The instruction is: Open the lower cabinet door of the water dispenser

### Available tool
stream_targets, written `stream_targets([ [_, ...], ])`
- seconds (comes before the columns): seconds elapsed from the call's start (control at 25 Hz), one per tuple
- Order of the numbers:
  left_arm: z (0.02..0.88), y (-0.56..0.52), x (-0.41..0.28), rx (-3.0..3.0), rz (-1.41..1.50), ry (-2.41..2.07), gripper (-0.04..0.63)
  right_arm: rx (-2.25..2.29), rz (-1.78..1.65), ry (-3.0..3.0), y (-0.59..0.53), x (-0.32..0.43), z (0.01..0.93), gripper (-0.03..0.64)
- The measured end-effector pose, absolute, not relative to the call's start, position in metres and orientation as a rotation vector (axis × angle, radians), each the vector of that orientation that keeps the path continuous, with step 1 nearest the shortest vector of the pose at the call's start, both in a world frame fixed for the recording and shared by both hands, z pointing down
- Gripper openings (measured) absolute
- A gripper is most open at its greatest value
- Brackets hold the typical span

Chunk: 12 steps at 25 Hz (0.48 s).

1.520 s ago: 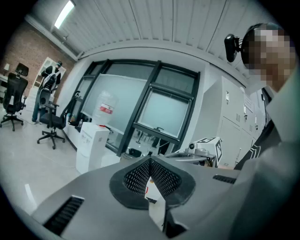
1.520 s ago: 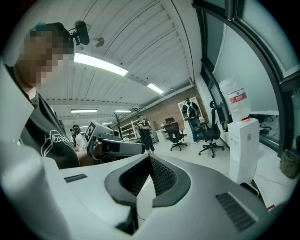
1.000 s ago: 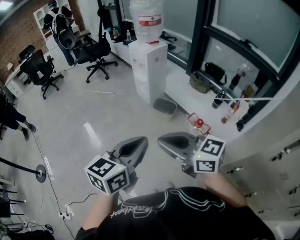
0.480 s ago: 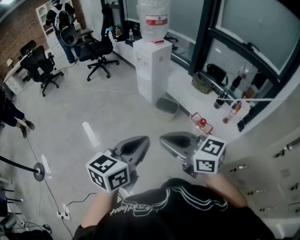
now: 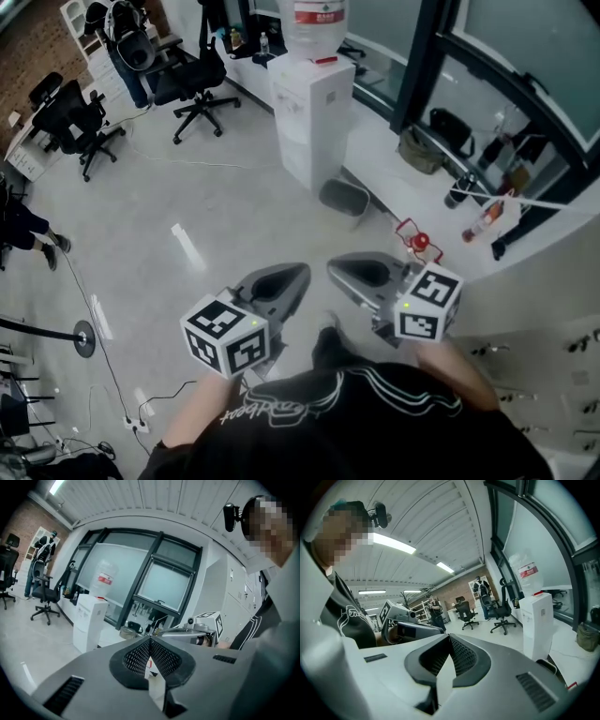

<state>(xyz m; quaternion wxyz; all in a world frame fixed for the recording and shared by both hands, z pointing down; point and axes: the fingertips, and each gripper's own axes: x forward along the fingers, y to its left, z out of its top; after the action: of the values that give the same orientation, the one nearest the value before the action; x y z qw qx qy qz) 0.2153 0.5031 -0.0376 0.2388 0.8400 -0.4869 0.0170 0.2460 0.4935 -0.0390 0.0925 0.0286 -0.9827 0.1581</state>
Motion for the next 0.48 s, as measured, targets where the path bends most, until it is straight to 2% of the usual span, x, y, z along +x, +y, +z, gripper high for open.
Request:
stream_targets([
  [0.48, 0.012, 0.309, 0.167, 2.185, 0.064, -1.286, 0.0, 0.125, 0.577, -2.817, 0.298, 0.201, 0.009, 0.014],
])
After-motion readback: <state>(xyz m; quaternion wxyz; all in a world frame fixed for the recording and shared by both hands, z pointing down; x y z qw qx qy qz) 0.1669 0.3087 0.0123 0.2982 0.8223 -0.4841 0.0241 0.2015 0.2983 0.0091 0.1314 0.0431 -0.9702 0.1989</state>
